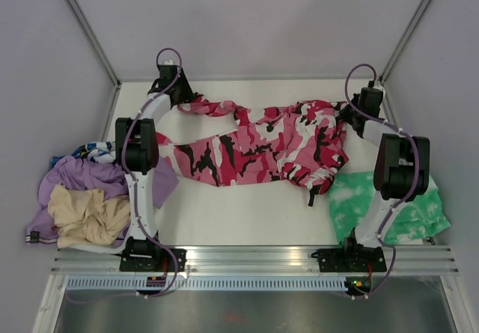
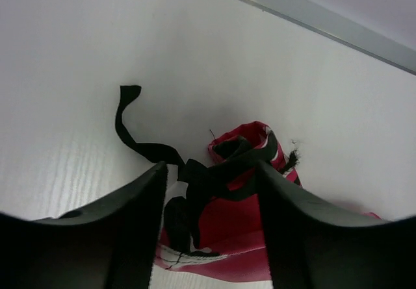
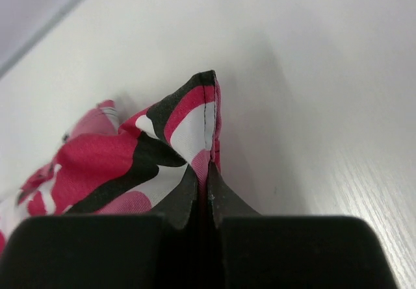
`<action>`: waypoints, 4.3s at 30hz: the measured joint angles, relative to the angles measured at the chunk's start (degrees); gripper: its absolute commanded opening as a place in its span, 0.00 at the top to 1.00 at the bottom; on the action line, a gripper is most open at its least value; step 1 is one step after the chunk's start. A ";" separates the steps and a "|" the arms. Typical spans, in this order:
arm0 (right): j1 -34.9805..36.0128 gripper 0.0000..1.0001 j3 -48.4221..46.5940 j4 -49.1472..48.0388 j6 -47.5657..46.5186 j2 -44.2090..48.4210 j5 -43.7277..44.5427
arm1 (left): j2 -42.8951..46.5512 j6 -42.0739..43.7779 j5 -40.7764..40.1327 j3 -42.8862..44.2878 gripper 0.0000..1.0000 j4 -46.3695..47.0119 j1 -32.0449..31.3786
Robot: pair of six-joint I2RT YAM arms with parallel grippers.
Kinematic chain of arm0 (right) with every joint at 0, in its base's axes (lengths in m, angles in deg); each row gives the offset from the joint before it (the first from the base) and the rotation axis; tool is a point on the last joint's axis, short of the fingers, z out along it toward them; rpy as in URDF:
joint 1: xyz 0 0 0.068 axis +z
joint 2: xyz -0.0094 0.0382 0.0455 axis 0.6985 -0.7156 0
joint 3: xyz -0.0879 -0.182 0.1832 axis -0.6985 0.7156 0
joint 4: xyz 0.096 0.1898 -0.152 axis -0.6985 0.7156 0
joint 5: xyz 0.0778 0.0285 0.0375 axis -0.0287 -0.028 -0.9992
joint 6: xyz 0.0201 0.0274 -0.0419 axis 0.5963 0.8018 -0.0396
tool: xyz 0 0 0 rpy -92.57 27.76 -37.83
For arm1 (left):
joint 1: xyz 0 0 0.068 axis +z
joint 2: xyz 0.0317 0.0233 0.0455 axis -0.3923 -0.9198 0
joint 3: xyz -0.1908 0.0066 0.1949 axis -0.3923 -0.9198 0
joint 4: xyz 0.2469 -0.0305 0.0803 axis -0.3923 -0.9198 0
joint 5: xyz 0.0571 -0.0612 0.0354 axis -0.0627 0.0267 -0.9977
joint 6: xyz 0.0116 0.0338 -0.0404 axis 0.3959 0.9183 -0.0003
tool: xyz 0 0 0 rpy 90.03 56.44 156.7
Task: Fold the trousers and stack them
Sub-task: Flatten the trousers out
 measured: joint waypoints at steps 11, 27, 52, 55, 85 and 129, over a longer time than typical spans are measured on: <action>0.37 1.00 -6.80 2.43 -3.48 6.73 -2.16 | -1.44 -1.60 -0.26 0.55 0.63 -4.83 -0.70; 0.37 1.00 -7.08 6.58 -6.60 11.63 -2.47 | 4.07 -3.37 3.78 -7.76 0.43 -7.48 1.25; 0.33 1.00 -4.98 5.22 -4.09 11.89 -3.72 | 16.81 -35.34 -1.77 -23.52 0.36 -0.59 -5.57; 0.33 1.00 -4.39 4.90 -3.93 12.13 -3.69 | 14.03 -37.22 -3.98 -22.14 0.37 -1.53 -5.35; -0.07 1.00 -13.81 3.98 -13.97 13.60 -9.86 | 26.86 -19.21 -8.37 -10.49 0.98 16.24 6.56; -1.29 0.92 -54.38 19.34 -32.57 -24.92 -18.64 | 10.91 -17.14 -16.61 0.37 0.98 0.00 9.62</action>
